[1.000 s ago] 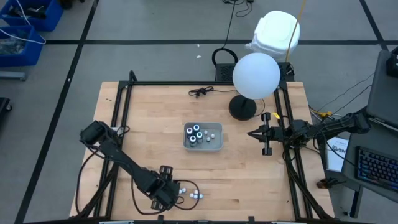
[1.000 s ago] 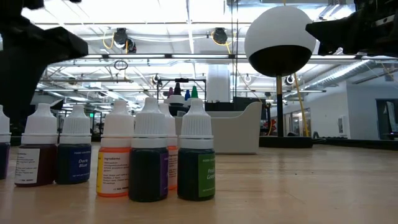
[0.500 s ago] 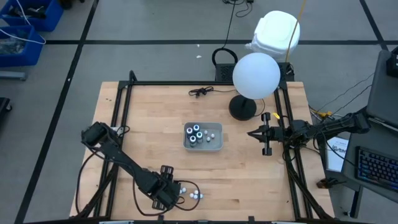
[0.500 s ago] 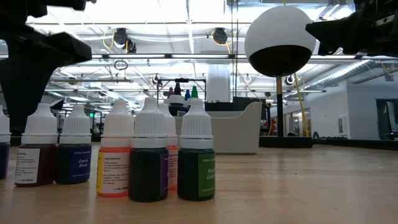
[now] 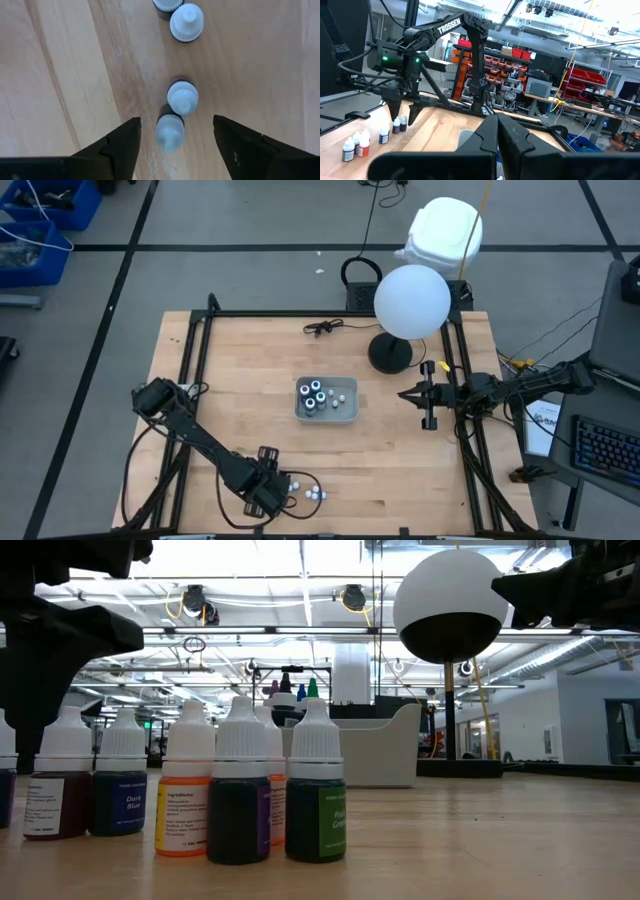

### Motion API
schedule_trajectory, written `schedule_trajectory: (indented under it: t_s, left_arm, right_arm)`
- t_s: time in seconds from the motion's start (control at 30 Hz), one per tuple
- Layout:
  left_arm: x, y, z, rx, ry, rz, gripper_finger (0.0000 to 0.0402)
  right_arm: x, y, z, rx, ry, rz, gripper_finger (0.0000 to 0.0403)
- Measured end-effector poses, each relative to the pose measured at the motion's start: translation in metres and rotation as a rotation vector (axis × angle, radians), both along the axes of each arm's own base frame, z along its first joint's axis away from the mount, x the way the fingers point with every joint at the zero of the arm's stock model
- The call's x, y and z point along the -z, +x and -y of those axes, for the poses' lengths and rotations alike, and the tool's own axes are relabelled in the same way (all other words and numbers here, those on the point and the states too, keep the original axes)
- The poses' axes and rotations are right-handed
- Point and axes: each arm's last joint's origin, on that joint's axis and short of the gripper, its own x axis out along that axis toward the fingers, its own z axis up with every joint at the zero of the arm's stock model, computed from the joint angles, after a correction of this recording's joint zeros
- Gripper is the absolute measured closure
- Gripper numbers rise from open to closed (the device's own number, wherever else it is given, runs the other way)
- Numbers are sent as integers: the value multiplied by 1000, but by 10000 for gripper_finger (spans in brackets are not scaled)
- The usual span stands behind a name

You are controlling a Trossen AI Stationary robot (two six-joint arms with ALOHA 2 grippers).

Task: Pick & Place food coloring
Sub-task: Put the small red food coloring bottle into the gray bin

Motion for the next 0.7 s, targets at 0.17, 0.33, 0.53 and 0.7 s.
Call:
schedule_trajectory:
  t_s: [0.17, 0.33, 0.53, 0.7]
  left_arm:
    - [0, -2, -1, 2, 12, -18, 193]
    - [0, -1, -1, 1, 10, -16, 235]
    - [0, 0, -3, -6, 10, -15, 267]
    - [0, 3, -7, -21, 9, -14, 274]
  right_arm:
    - [0, 0, 0, 0, 0, 0, 403]
    - [0, 0, 0, 1, 0, 0, 403]
    - [0, 0, 0, 0, 0, 0, 403]
    - [0, 0, 0, 0, 0, 0, 403]
